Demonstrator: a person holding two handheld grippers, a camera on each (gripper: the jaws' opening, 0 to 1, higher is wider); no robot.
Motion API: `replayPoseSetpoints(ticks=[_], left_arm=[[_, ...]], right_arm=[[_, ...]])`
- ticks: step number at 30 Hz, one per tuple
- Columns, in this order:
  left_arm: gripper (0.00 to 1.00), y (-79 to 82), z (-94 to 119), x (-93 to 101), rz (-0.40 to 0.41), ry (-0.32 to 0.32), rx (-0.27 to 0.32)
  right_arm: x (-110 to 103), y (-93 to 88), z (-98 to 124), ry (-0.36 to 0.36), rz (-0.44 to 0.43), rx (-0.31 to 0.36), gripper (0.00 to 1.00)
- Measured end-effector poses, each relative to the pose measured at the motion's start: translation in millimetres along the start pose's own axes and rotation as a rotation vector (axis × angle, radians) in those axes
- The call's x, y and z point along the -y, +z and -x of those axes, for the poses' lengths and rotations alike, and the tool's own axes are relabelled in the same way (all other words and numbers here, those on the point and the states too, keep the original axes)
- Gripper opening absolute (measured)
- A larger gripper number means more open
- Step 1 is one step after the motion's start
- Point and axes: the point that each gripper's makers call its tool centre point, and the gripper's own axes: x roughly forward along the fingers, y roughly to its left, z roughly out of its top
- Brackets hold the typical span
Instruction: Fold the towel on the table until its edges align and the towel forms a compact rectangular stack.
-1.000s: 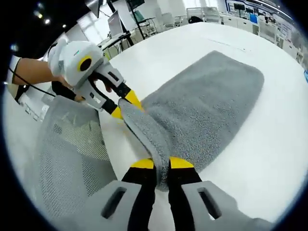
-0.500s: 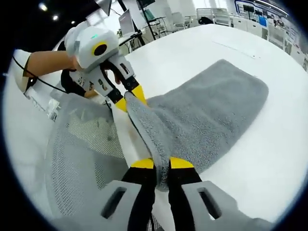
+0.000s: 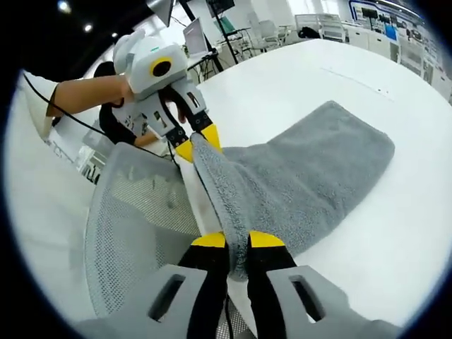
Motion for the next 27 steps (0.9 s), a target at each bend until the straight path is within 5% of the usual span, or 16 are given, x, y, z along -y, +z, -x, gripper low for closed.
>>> replayPoseSetpoints(ticks=[27], left_arm=[[0.10,27.5,33,11.5,0.128,-0.078,0.097]], right_arm=[[-27,17.7,28,0.095,-0.050,0.024,0.07]])
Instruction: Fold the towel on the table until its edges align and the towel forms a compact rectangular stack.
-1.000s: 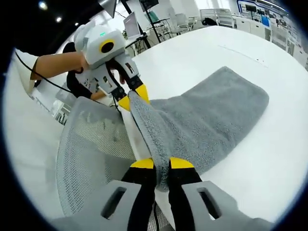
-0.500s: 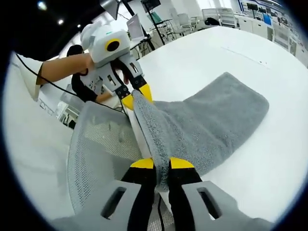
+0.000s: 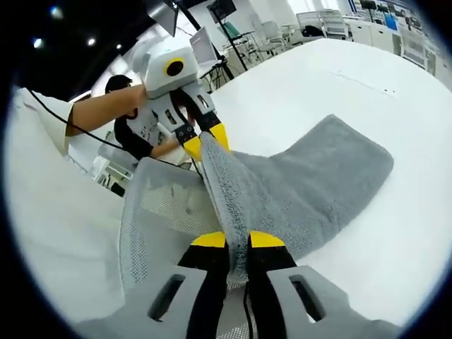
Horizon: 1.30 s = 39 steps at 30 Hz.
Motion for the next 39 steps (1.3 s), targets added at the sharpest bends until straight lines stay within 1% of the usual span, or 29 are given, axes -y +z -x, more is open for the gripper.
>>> replayPoseSetpoints(ticks=[2,7,15,19,21,23,25,26,28,29,30,31,33,39], left_arm=[[0.10,5.1,0,-6.9,0.000,0.028,0.027],[0.11,11.5,1,-13.6,0.016,0.043,0.049],[0.11,20.5,5,-23.6,0.025,0.075,0.092],[0.11,25.8,6,-30.9,0.025,0.099,0.118],[0.11,30.2,7,-35.5,0.025,0.116,0.137],[0.11,33.5,9,-39.1,0.034,0.124,0.153],[0.11,35.2,9,-42.6,0.030,0.136,0.159],[0.11,36.6,9,-43.9,0.027,0.141,0.163],[0.11,38.4,10,-45.4,0.019,0.148,0.165],[0.11,40.5,11,-47.5,0.017,0.161,0.174],[0.11,41.3,11,-48.5,0.024,0.162,0.178],[0.11,41.5,11,-48.8,0.026,0.161,0.179],[0.11,44.5,11,-53.6,0.014,0.186,0.193],[0.11,48.0,10,-57.7,0.030,0.191,0.204]], right_arm=[[3,1.9,1,-0.009,0.000,0.008,0.07],[11,9.5,4,-0.025,-0.005,0.028,0.07],[18,20.5,7,-0.057,0.017,0.065,0.07],[25,27.0,10,-0.089,0.046,0.091,0.07],[32,33.3,13,-0.125,0.087,0.113,0.07],[32,34.3,14,-0.122,0.080,0.112,0.07],[37,39.3,16,-0.149,0.104,0.132,0.07],[38,39.6,16,-0.149,0.108,0.131,0.07],[45,44.8,18,-0.196,0.167,0.143,0.07],[45,45.6,18,-0.197,0.176,0.145,0.07],[49,47.3,19,-0.216,0.192,0.151,0.07],[50,47.6,19,-0.225,0.196,0.150,0.07],[50,48.6,19,-0.228,0.195,0.153,0.07],[56,52.5,21,-0.257,0.208,0.163,0.07]])
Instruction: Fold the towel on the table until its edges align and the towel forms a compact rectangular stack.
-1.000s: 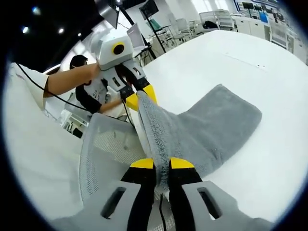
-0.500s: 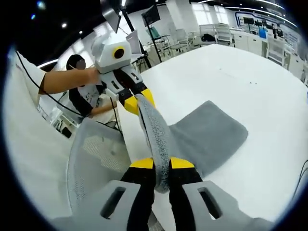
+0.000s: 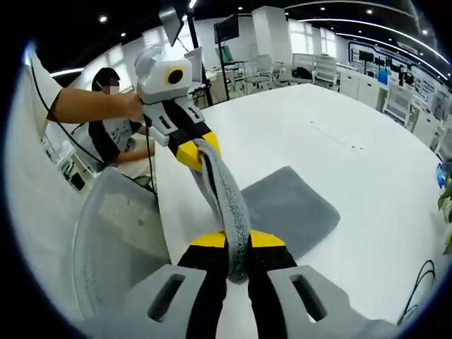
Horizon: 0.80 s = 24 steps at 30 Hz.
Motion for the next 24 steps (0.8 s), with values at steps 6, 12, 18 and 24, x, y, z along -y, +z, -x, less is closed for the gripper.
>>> replayPoseSetpoints(ticks=[6,12,18,24], left_arm=[[0.11,2.7,-1,-4.6,0.002,0.007,0.003],[0.11,5.1,-3,-10.7,0.005,0.024,0.010],[0.11,5.9,-5,-15.5,-0.004,0.034,0.011],[0.12,7.4,-8,-22.4,-0.011,0.050,0.016]], right_arm=[[5,3.4,-1,-0.018,0.003,0.007,0.07],[9,8.1,-2,-0.030,-0.002,0.019,0.07],[14,8.2,-3,-0.032,-0.005,0.017,0.07],[19,9.8,-5,-0.050,0.011,0.022,0.07]])
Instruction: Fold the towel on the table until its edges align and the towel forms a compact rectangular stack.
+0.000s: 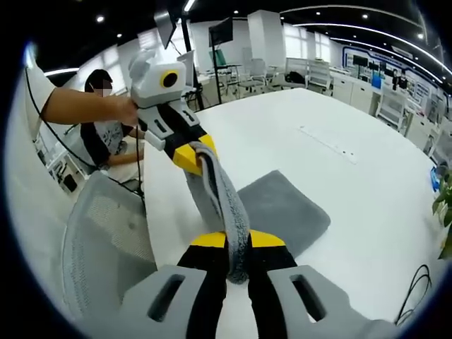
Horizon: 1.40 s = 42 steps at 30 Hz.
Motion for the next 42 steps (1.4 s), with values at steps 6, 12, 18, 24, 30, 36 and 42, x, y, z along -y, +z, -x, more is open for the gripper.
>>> replayPoseSetpoints(ticks=[6,12,18,24,30,36,42], left_arm=[[0.12,1.1,-4,-6.8,-0.015,0.021,0.006],[0.12,2.1,-10,-12.7,-0.041,0.046,0.013],[0.12,3.4,-14,-19.0,-0.071,0.064,0.016],[0.12,3.1,-18,-26.3,-0.075,0.077,0.013],[0.12,2.1,-23,-33.1,-0.090,0.092,0.009],[0.12,0.8,-27,-40.1,-0.107,0.110,0.000],[0.13,-0.7,-31,-47.4,-0.111,0.124,-0.008]], right_arm=[[9,2.9,-4,-0.051,0.099,0.009,0.07],[21,-0.7,-10,-0.089,0.165,0.013,0.07],[36,-0.2,-15,-0.132,0.258,0.010,0.08],[44,1.2,-19,-0.145,0.278,0.008,0.08],[52,-0.2,-25,-0.158,0.282,0.008,0.08],[59,-1.5,-31,-0.174,0.290,0.002,0.08],[62,1.2,-34,-0.185,0.282,0.003,0.08]])
